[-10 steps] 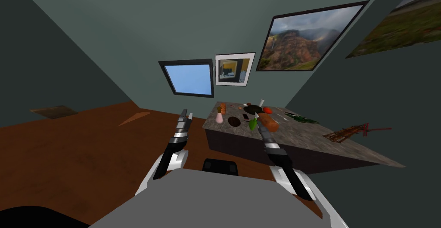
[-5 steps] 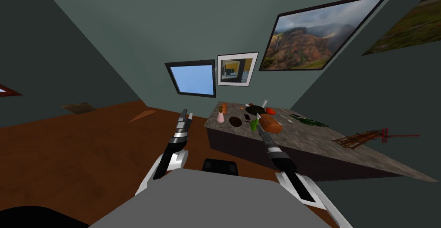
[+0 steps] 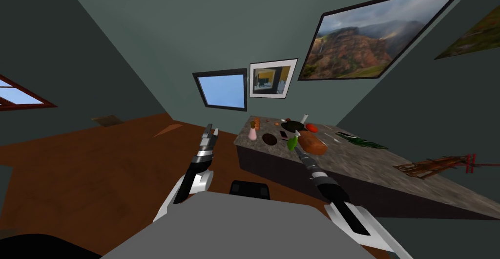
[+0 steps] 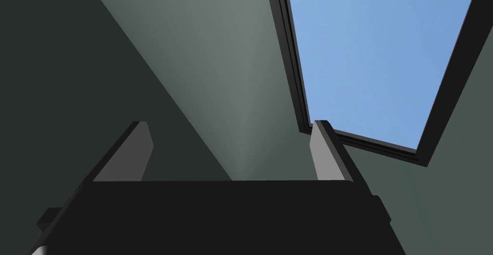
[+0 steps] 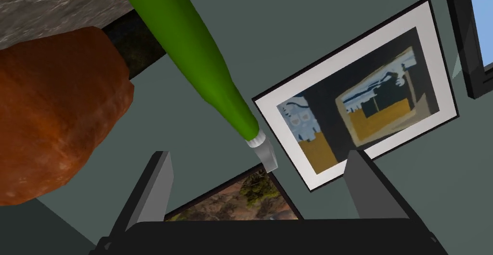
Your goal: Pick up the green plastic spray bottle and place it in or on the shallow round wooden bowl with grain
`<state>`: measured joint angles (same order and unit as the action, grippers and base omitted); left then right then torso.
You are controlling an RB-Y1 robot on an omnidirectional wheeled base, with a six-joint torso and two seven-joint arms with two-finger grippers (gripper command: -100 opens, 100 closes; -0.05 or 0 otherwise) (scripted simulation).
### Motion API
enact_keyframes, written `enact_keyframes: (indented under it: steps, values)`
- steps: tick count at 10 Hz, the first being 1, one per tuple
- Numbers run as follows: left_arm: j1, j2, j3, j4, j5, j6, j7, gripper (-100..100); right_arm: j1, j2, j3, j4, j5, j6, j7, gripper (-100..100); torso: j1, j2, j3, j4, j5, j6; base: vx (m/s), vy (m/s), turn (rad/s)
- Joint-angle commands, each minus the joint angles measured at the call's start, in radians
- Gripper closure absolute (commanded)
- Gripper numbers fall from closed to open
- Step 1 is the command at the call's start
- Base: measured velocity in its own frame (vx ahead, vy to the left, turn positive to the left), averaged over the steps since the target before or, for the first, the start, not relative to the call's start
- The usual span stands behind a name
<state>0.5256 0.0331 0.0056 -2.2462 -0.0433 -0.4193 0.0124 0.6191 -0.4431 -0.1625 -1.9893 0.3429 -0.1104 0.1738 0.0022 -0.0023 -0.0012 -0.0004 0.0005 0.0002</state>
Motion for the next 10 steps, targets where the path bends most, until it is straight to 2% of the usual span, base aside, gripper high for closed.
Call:
enact_keyframes:
  steps: [1,10]
  values:
    - [0.000,0.000,0.000,0.000,0.000,0.000,0.000,0,0.006,-0.040,-0.016,0.025,0.014,0.022,0.009,-100,0.000,0.000,0.000,0.000,0.000,0.000,0.035,0.056,0.071]
    - [0.000,0.000,0.000,0.000,0.000,0.000,0.000,0,0.041,-0.258,-0.095,0.140,0.063,0.097,0.054,-100,0.002,-0.003,-0.002,-0.001,0.001,0.000,0.059,0.068,0.057]
